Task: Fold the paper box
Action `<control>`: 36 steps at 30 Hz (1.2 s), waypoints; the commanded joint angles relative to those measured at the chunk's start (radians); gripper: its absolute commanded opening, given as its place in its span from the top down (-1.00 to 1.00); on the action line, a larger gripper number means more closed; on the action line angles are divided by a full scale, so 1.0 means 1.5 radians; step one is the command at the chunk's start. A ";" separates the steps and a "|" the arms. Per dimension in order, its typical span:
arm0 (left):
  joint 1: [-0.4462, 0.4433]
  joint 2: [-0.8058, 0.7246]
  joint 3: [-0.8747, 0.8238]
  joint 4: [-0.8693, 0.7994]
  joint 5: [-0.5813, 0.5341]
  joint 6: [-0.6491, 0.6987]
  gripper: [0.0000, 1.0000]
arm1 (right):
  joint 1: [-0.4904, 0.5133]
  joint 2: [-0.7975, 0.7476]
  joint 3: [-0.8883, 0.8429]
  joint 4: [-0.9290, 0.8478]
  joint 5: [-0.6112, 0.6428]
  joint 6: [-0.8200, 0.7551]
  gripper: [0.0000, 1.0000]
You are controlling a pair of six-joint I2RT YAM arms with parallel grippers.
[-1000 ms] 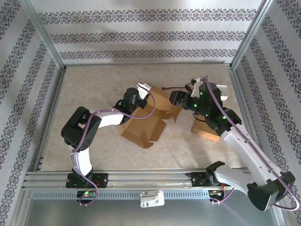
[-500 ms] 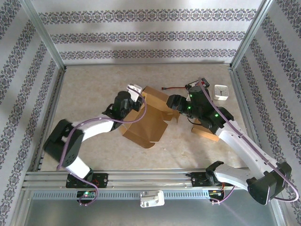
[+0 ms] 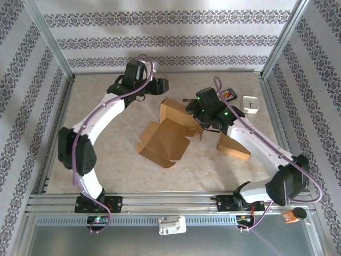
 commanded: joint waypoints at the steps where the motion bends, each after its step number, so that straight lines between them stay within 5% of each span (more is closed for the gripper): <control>1: 0.007 0.044 0.044 -0.082 0.071 0.009 -0.21 | -0.012 0.041 0.028 0.020 0.018 0.021 -0.12; 8: 0.010 0.115 0.071 -0.066 0.064 0.031 -0.44 | -0.026 0.106 0.049 0.042 0.009 -0.006 -0.11; 14: 0.010 0.155 0.098 -0.103 0.081 0.037 -0.15 | -0.041 0.132 0.034 0.094 -0.024 -0.027 0.05; 20: 0.010 0.090 -0.012 -0.030 0.087 -0.021 0.14 | -0.045 0.147 0.040 0.109 -0.034 -0.054 0.19; 29: 0.009 -0.006 -0.161 0.080 0.069 -0.109 0.13 | -0.048 0.174 0.065 0.100 -0.097 -0.179 0.21; 36: -0.007 -0.028 -0.211 0.116 0.066 -0.137 0.02 | -0.047 0.164 0.059 0.077 -0.123 -0.218 -0.10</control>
